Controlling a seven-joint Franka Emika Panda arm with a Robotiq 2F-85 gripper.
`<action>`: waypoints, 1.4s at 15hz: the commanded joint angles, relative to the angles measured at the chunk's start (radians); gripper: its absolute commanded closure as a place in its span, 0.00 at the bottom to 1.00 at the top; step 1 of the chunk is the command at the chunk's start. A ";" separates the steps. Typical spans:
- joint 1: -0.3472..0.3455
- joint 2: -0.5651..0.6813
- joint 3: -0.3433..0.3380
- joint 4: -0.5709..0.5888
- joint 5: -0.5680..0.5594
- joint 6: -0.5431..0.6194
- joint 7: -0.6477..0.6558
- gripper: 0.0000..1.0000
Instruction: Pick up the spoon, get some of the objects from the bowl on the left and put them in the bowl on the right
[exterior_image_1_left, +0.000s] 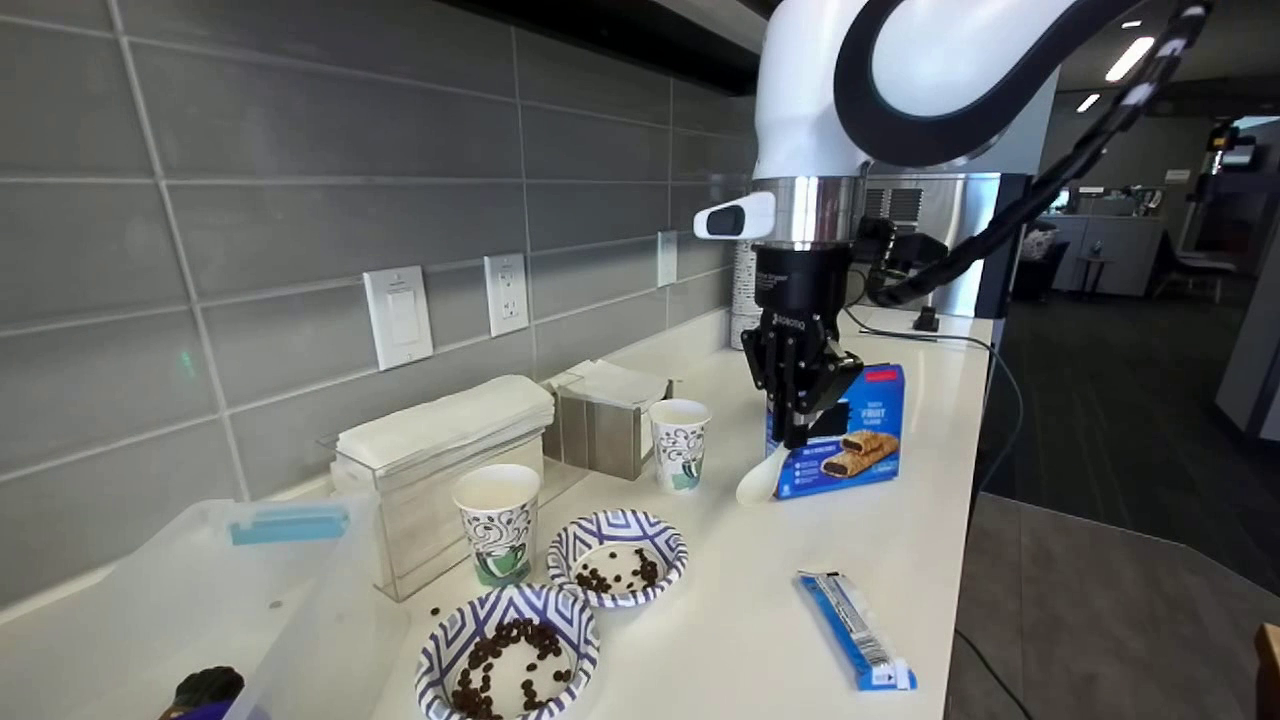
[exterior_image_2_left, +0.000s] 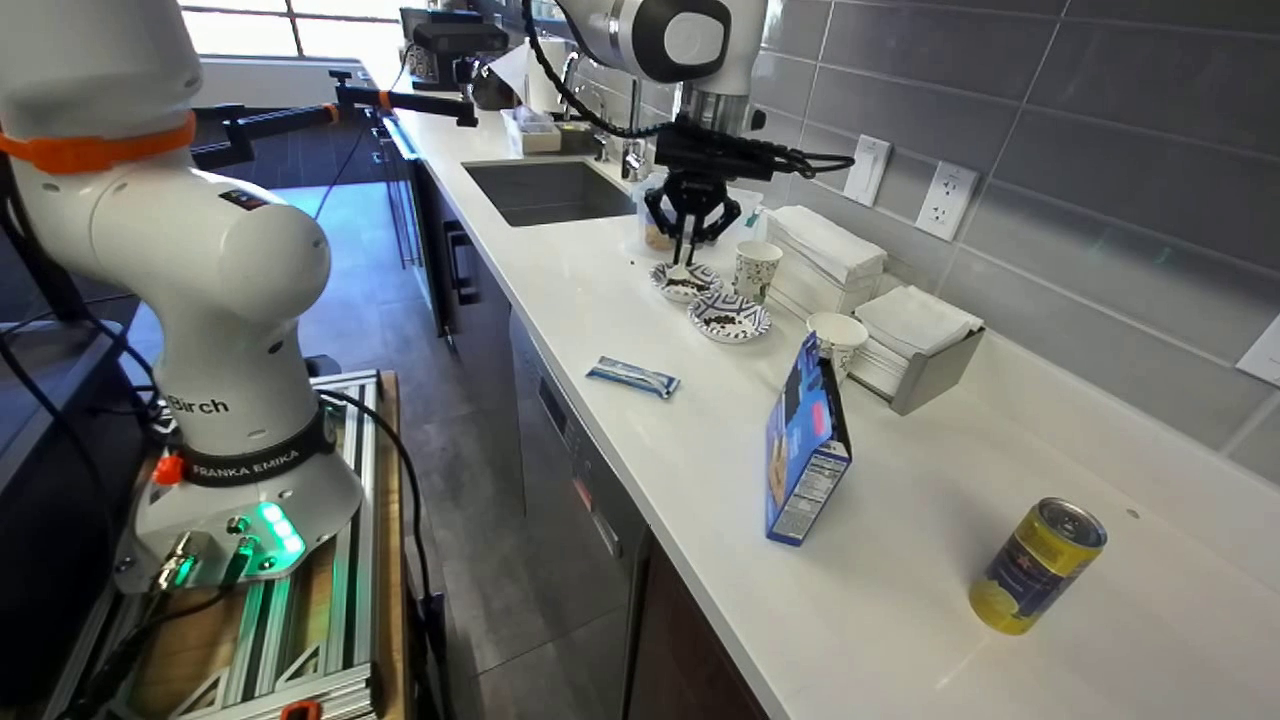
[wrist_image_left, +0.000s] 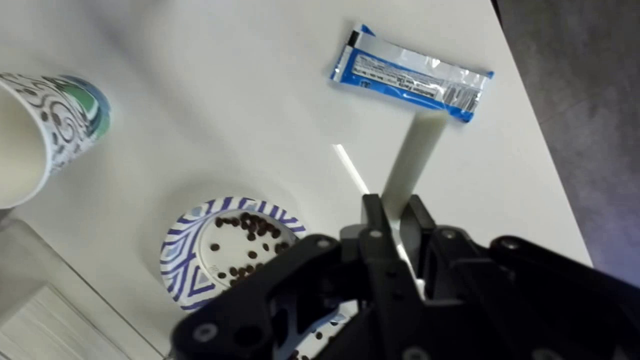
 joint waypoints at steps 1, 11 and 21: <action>-0.225 0.003 0.226 -0.004 0.021 -0.002 -0.020 0.86; -0.532 0.022 0.473 0.003 0.300 -0.086 -0.403 0.97; -0.798 0.144 0.614 -0.052 0.594 -0.051 -1.142 0.97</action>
